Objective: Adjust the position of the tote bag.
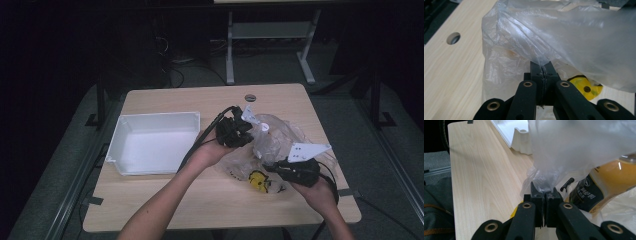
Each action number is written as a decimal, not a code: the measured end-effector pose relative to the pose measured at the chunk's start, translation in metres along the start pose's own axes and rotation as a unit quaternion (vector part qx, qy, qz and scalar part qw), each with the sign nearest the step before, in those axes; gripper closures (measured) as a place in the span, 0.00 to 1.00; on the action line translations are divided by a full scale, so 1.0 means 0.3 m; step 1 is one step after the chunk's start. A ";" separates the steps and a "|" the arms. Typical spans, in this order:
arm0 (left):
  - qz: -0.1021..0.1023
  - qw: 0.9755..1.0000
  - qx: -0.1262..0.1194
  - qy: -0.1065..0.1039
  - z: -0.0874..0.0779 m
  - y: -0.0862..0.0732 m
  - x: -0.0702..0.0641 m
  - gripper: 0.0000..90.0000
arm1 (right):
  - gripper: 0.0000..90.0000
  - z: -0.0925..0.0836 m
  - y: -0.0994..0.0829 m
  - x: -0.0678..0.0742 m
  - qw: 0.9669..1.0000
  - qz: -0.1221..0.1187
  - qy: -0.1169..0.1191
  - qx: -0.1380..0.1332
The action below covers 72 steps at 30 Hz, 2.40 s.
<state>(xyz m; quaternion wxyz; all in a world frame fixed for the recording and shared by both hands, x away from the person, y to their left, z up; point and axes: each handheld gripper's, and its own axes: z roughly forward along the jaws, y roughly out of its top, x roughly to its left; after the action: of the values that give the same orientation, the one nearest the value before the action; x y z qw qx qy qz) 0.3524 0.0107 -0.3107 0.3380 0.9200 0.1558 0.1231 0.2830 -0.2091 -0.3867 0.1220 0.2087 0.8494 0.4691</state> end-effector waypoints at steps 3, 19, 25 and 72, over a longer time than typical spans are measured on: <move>-0.004 1.000 0.001 0.006 -0.006 -0.016 0.007 1.00 | 0.97 0.003 0.001 0.001 1.000 -0.001 0.001 0.001; -0.047 0.999 0.023 0.012 0.019 -0.141 0.056 1.00 | 0.94 0.042 -0.003 0.006 1.000 0.000 0.006 0.018; -0.054 0.998 0.030 0.009 0.036 -0.173 0.066 1.00 | 0.94 0.051 -0.013 0.006 1.000 0.001 0.010 0.028; -0.083 0.996 0.027 -0.012 0.055 -0.286 0.052 1.00 | 0.64 0.095 0.148 0.035 0.997 -0.068 0.009 0.039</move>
<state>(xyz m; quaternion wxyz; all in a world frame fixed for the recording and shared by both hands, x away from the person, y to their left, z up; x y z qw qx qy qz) 0.3547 0.0689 -0.3777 0.3235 0.9143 0.2305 0.0795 0.2959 -0.1618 -0.3641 0.1379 0.1508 0.8805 0.4278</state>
